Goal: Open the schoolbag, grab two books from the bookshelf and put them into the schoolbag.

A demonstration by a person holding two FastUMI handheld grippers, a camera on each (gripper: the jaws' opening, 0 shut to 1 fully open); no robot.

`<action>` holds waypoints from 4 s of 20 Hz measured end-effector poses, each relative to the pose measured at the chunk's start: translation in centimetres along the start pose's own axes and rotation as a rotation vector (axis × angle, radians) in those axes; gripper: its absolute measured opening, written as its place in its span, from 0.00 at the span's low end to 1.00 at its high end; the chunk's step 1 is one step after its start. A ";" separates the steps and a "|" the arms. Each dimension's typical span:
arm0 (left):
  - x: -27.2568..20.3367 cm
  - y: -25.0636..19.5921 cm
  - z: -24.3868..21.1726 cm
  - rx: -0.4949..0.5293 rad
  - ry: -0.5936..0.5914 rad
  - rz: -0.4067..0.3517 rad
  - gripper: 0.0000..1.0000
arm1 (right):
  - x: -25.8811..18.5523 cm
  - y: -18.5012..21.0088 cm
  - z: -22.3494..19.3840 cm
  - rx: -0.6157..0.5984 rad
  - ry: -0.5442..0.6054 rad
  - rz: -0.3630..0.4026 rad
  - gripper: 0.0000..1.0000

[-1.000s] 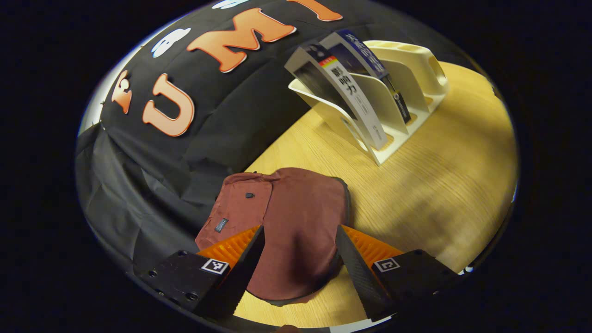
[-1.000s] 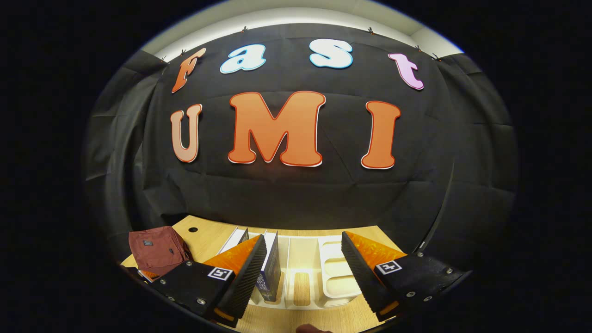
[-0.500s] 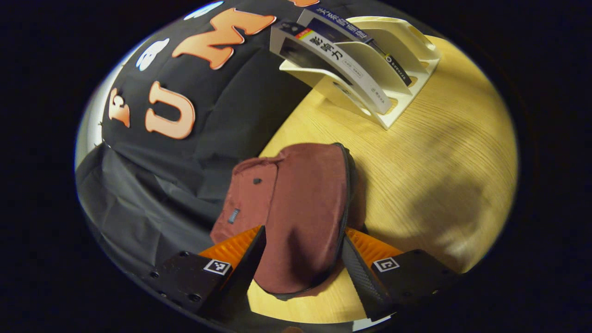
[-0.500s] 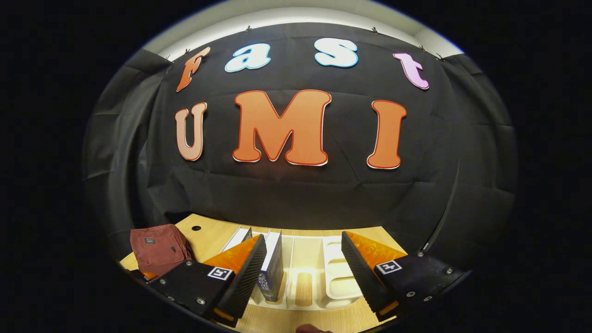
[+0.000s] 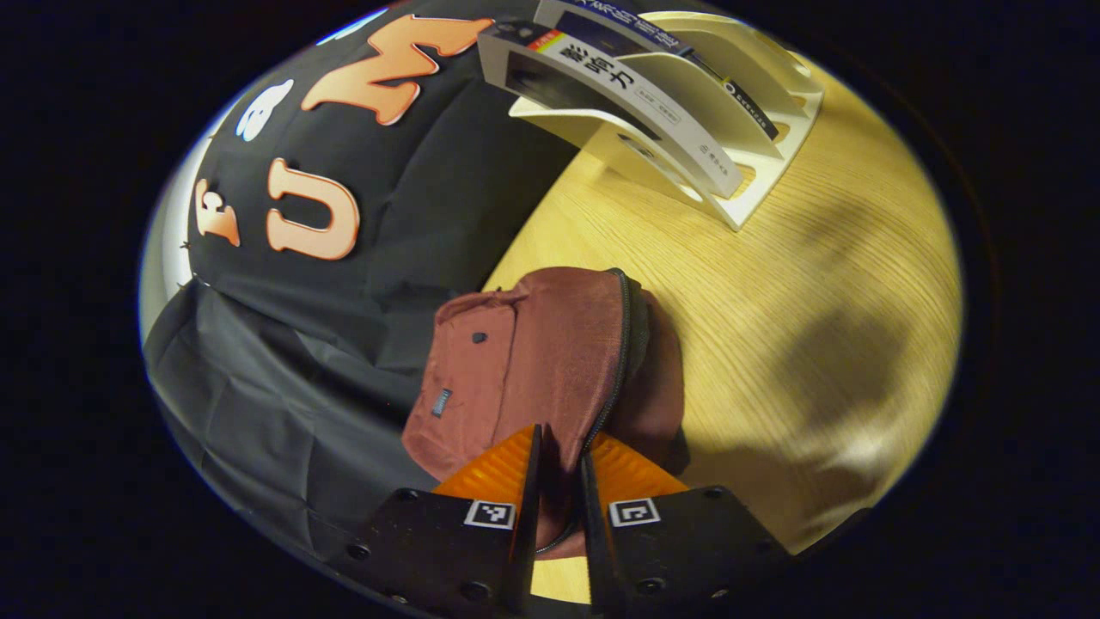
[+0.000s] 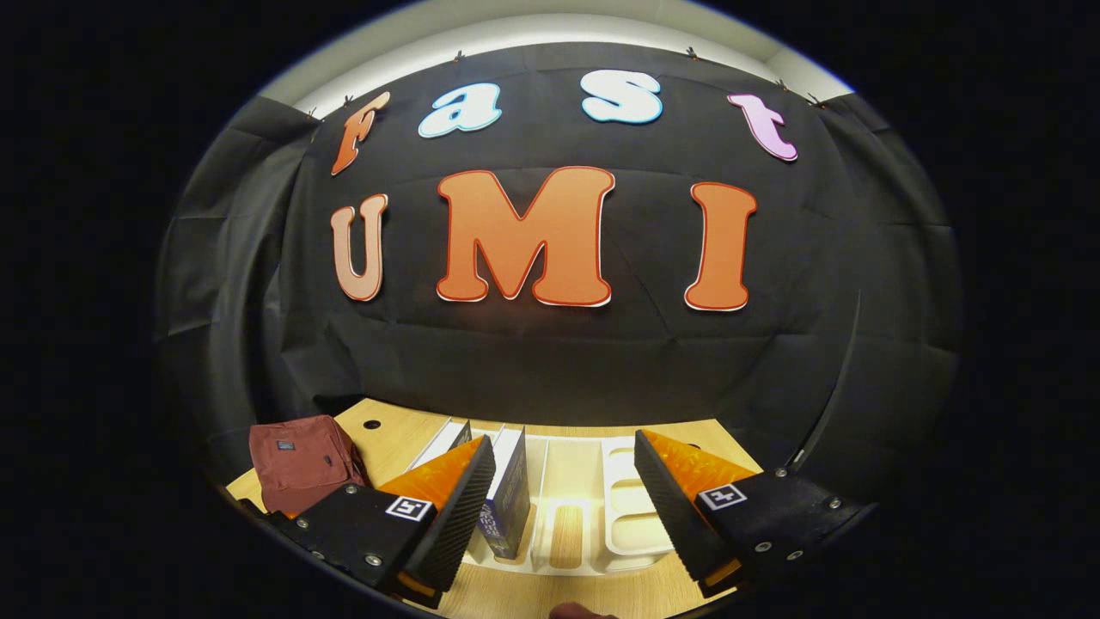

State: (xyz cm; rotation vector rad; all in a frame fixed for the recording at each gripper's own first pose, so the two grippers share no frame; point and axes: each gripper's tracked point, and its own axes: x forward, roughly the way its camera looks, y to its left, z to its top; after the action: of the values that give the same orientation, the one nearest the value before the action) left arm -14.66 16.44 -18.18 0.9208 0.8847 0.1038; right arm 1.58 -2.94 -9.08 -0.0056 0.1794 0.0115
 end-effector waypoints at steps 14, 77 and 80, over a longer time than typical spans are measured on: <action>-1.0 3.0 1.8 -0.158 0.079 -0.233 0.02 | 1.0 0.1 0.6 -0.015 0.035 0.067 0.96; 1.5 18.0 6.7 -0.116 -0.049 -0.858 0.02 | 9.4 14.5 -7.0 0.027 1.236 -0.014 0.38; 1.5 17.8 6.6 -0.111 -0.056 -0.864 0.02 | 8.1 13.9 -4.0 0.063 1.180 -0.016 0.37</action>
State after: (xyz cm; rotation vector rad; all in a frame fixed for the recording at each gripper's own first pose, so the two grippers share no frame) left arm -4.14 23.91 -4.21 0.3782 1.1433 -0.6071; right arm 8.71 11.05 -14.58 0.0503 1.3600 -0.0154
